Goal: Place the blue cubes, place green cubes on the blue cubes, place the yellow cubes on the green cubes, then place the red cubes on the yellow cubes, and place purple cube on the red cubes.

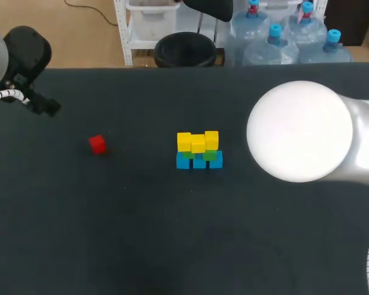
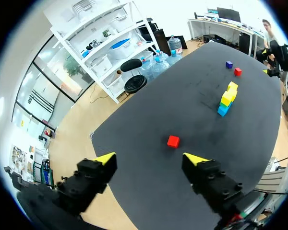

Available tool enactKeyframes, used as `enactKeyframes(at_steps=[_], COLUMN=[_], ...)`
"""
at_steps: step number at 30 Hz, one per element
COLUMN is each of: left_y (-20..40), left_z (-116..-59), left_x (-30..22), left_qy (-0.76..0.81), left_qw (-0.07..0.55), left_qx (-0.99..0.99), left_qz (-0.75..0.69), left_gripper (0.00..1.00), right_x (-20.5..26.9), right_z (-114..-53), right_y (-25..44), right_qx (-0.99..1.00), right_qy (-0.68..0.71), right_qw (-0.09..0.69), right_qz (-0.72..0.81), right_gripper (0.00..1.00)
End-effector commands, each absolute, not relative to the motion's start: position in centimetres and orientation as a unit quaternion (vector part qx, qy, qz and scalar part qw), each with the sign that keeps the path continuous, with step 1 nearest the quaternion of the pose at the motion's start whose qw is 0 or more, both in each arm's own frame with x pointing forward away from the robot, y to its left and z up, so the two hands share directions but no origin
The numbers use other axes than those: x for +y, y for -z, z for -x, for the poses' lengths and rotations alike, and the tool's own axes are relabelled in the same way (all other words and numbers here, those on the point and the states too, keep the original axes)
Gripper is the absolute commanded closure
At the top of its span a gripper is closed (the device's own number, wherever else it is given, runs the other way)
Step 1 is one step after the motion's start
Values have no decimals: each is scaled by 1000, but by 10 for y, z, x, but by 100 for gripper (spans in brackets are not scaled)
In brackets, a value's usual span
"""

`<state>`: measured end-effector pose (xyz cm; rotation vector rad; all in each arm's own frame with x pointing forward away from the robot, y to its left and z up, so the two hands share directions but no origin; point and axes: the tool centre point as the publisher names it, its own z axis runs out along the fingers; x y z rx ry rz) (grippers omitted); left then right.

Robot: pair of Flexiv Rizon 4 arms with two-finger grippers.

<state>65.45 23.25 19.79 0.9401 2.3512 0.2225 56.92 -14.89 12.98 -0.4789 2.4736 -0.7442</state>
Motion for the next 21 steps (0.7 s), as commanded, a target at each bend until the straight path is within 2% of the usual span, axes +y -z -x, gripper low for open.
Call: enactKeyframes(at_steps=[1, 2, 3, 4, 5, 9, 10, 11, 12, 21], left_y=[-198, -198, -198, -198, -198, -198, -198, -198, -198, -198], left_z=[-655, -655, -655, -655, -655, -655, -655, -655, -655, -655], left_x=[233, 233, 233, 233, 233, 233, 233, 233, 233, 233], left_qy=[-83, -83, -83, -83, -83, -83, -83, -83, -83, -83], left_qw=[295, 295, 295, 295, 295, 295, 295, 295, 295, 295], left_qx=[884, 884, 884, 884, 884, 884, 884, 884, 884, 884], left_qz=[-354, -354, -354, -354, -354, -354, -354, -354, -354, -354], left_gripper=[75, 71, 56, 73, 100, 100, 82, 11, 0, 0], right_x=[-151, -151, -151, -151, -151, -151, -151, -151, -151, -151], right_z=[-569, -569, -569, -569, -569, -569, -569, -569, -569, -569], right_y=[-129, -129, -129, -129, -129, -129, -129, -129, -129, -129], right_qx=[910, 910, 910, 910, 910, 910, 910, 910, 910, 910], right_qy=[273, 273, 273, 273, 273, 273, 273, 273, 273, 273], right_qw=[257, 257, 257, 257, 257, 257, 257, 257, 257, 257], right_qz=[176, 176, 176, 176, 176, 176, 176, 176, 176, 176], right_gripper=[0, 0, 0, 0, 0, 0, 0, 0, 0, 0])
